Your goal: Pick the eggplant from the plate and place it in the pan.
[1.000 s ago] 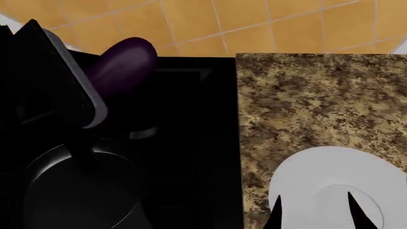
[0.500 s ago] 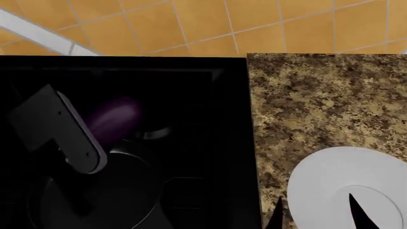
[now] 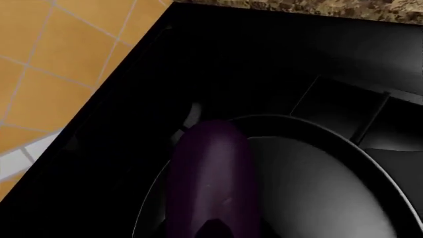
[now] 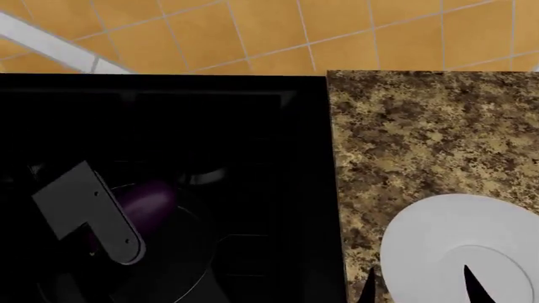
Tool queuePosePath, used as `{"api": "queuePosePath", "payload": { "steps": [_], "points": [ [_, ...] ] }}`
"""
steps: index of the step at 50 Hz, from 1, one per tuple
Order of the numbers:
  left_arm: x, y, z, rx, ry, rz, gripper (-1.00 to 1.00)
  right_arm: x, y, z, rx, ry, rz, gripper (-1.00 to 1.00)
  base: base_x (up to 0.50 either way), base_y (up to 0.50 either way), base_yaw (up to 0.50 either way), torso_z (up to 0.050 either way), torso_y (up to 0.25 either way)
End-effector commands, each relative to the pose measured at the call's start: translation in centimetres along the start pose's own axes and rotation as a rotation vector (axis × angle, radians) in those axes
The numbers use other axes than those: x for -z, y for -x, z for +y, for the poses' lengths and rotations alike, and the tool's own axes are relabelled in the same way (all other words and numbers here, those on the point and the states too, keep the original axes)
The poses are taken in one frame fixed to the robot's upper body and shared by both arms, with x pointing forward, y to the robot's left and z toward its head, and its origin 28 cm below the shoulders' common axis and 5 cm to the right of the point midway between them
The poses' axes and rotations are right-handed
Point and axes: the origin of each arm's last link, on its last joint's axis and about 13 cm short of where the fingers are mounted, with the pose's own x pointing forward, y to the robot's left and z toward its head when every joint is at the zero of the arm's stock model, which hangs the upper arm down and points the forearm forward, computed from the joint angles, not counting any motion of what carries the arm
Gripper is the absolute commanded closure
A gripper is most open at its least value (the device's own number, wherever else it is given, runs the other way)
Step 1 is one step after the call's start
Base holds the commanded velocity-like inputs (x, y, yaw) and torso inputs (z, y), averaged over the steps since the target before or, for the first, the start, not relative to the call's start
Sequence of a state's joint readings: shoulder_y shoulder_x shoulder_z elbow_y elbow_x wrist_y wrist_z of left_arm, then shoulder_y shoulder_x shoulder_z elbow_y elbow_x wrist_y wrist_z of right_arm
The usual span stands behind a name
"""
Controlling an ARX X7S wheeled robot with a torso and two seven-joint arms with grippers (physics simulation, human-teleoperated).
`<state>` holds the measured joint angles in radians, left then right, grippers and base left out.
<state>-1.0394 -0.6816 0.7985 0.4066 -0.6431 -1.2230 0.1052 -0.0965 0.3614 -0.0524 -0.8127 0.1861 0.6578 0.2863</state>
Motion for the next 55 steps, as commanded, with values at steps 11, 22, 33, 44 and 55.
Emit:
{"api": "queuePosePath", "payload": {
  "steps": [11,22,33,44,55],
  "points": [
    [-1.5,0.5,1.4,-0.04,0.046,-0.05,-1.0,-0.1,-0.1,-0.1,-0.004,-0.033,-0.017,-1.0,0.0,0.0,0.0,0.0,0.0],
    [-4.3,2.7,3.2,-0.104,0.032,-0.166,-1.0,-0.1,-0.3,-0.1,0.003,-0.038,-0.02,-1.0,0.0,0.0,0.0,0.0,0.0],
    [-5.3,8.4,3.9,-0.269,0.132,-0.349,-1.0,-0.6,-1.2,0.0,-0.009,-0.027,-0.042,-1.0,0.0,0.0,0.0,0.0,0.0],
    [-0.4,8.7,-0.3,-0.605,0.352,-0.431,-1.0,-0.7,-2.8,0.1,-0.015,-0.005,-0.06,-1.0,0.0,0.0,0.0,0.0,0.0],
    [2.7,7.7,-2.5,-0.693,0.483,-0.441,-1.0,-0.8,-3.3,-0.2,-0.015,0.01,-0.071,-1.0,0.0,0.0,0.0,0.0,0.0]
  ]
}}
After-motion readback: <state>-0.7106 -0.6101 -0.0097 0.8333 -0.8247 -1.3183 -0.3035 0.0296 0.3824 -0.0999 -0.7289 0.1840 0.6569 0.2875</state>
